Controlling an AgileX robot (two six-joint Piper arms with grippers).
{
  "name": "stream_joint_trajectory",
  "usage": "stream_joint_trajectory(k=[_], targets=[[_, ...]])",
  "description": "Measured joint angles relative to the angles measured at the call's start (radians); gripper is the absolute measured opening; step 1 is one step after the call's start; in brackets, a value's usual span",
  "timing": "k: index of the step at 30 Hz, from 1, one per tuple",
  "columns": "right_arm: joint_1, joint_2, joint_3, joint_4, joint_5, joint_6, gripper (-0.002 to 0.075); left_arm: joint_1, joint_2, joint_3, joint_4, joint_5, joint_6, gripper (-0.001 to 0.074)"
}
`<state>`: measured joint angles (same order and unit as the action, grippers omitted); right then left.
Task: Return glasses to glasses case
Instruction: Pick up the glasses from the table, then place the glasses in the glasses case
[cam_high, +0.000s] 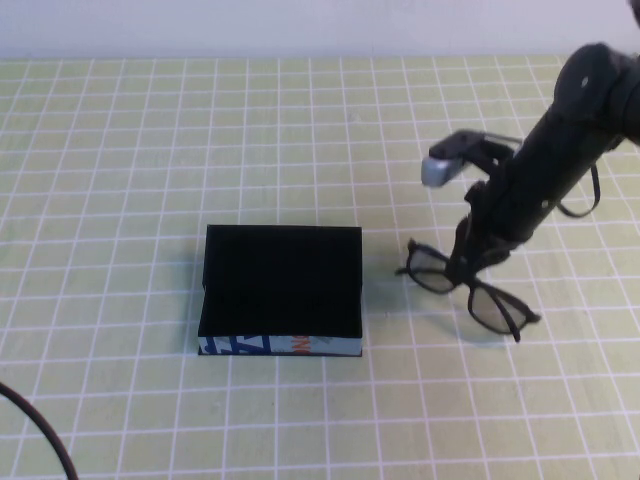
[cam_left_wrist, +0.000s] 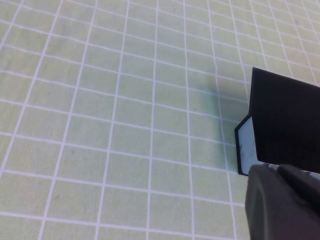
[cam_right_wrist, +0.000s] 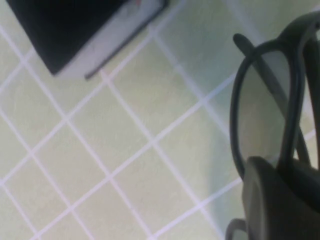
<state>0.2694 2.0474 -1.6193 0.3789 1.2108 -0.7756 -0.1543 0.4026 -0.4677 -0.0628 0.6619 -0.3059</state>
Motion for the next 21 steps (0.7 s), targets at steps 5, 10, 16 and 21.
stream_joint_trajectory(k=[5, 10, 16, 21], targets=[[0.0, -0.046, -0.103, 0.03, 0.0, -0.002, 0.0005, 0.0, 0.0, 0.0, 0.002, 0.0, 0.0, -0.0003], [0.038, -0.075, -0.226, 0.093, 0.006, -0.002, 0.0005, 0.0, 0.0, 0.0, 0.0, 0.0, 0.0, -0.0003], [0.188, -0.075, -0.345, 0.133, 0.012, -0.036, 0.0004, 0.0, 0.0, 0.0, -0.006, 0.0, 0.0, -0.0003], [0.336, -0.03, -0.421, 0.103, 0.023, -0.105, 0.0004, 0.0, 0.0, 0.0, -0.015, 0.0, 0.0, -0.0003]])
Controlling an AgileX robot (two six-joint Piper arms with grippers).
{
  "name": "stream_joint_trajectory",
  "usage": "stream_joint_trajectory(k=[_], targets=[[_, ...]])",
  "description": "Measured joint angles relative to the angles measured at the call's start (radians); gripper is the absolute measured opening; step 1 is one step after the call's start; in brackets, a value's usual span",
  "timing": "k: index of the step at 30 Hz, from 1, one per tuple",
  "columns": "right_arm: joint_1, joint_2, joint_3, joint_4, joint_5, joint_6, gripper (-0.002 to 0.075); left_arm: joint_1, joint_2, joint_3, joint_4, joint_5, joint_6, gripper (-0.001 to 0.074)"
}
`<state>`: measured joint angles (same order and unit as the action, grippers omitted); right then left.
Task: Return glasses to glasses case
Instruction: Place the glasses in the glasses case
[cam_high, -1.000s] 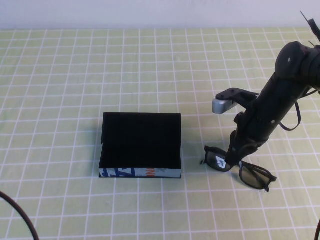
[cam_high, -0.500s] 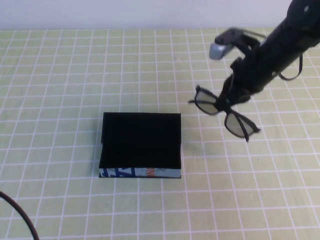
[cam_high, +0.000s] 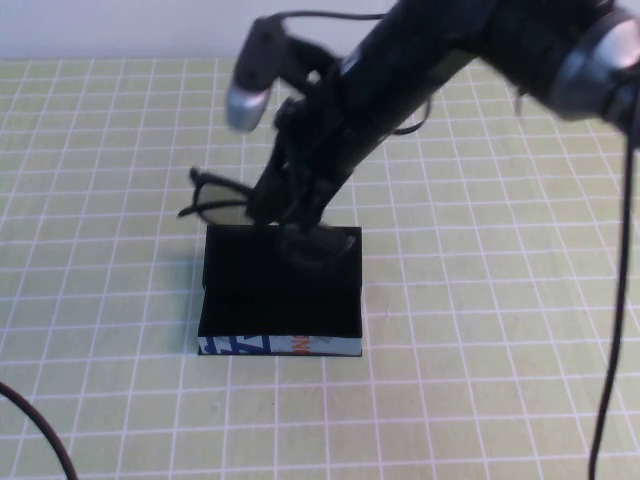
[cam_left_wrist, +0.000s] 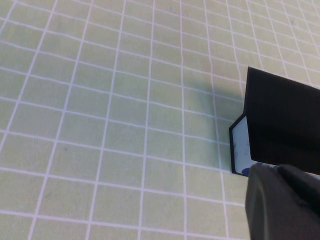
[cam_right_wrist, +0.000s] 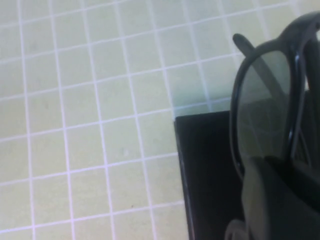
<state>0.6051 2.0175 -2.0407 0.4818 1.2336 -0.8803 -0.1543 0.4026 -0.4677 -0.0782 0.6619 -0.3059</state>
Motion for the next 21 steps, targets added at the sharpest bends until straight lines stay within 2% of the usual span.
stream_joint_trajectory(k=[6, 21], targets=[[0.072, 0.077, -0.031, -0.094, 0.002, -0.015, 0.0004, 0.0, 0.0, 0.0, -0.028, 0.004, 0.0, -0.0003], [0.072, 0.217, -0.032, -0.146, 0.002, -0.015, 0.0005, 0.0, 0.0, 0.0, -0.028, 0.04, 0.0, -0.0003]])
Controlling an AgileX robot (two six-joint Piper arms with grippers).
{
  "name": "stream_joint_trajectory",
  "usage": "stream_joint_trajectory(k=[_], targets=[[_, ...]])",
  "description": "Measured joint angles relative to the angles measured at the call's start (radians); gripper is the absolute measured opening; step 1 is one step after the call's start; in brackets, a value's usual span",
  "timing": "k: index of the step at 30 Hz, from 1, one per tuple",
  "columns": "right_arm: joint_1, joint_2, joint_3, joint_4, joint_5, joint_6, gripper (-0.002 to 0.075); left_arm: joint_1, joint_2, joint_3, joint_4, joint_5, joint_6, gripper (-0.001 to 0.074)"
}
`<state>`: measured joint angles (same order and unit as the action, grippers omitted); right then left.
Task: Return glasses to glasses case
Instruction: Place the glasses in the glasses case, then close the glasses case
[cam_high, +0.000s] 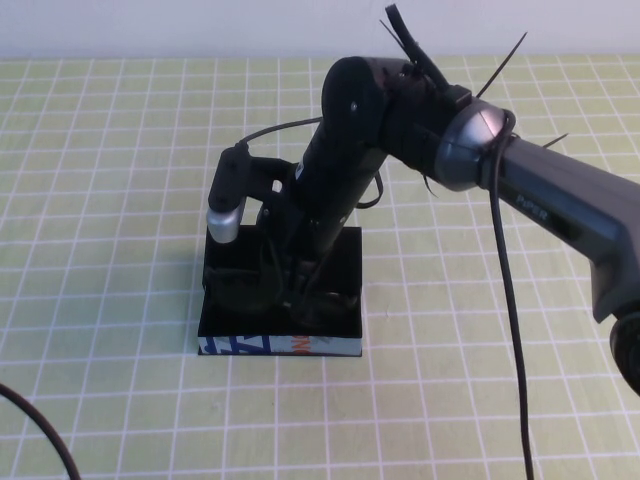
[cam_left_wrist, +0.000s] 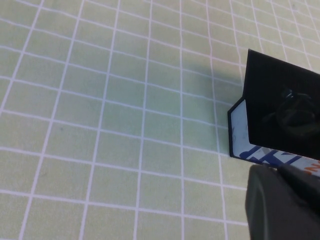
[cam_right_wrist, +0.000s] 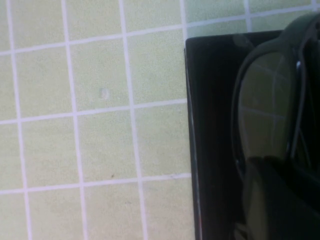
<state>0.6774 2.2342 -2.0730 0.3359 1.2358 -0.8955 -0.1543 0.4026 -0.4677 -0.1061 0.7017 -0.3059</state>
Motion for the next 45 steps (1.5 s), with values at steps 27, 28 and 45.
stream_joint_trajectory(k=[27, 28, 45], targets=[[-0.018, -0.05, -0.028, -0.006, -0.034, 0.059, 0.0027, 0.0, 0.0, 0.0, -0.023, 0.017, 0.126, -0.0003], [-0.029, -0.062, -0.04, 0.002, -0.034, 0.078, 0.0012, 0.0, 0.004, 0.0, -0.035, 0.017, 0.157, -0.0003], [-0.259, -0.125, -0.076, 0.192, -0.05, 0.386, -0.0016, 0.0, 0.575, -0.081, -0.564, 0.055, 0.942, -0.0003]])
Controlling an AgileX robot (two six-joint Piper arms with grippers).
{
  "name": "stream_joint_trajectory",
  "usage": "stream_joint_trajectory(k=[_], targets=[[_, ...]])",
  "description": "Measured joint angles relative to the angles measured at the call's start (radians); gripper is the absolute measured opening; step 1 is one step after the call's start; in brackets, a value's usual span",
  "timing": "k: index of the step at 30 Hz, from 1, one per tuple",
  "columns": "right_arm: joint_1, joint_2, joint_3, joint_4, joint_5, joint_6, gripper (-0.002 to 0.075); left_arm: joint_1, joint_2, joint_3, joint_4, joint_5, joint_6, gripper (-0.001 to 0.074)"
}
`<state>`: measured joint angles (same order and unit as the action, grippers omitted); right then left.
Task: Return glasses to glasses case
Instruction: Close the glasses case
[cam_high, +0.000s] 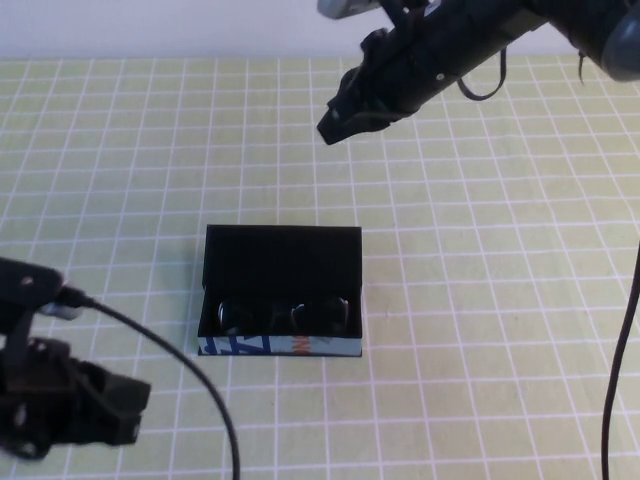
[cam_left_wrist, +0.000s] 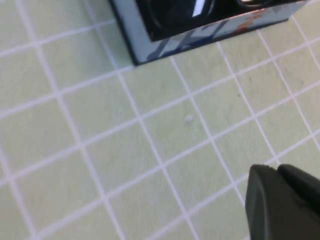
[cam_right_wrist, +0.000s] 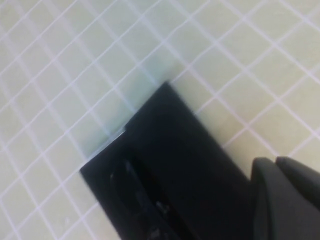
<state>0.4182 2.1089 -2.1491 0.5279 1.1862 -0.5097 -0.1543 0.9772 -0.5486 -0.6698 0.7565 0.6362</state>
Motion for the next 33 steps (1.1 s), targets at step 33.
stream_joint_trajectory(k=[33], targets=[[-0.046, 0.271, 0.084, 0.112, -0.153, 0.131, -0.0016, 0.0, 0.677, -0.057, -0.897, -0.137, 0.792, -0.0003]])
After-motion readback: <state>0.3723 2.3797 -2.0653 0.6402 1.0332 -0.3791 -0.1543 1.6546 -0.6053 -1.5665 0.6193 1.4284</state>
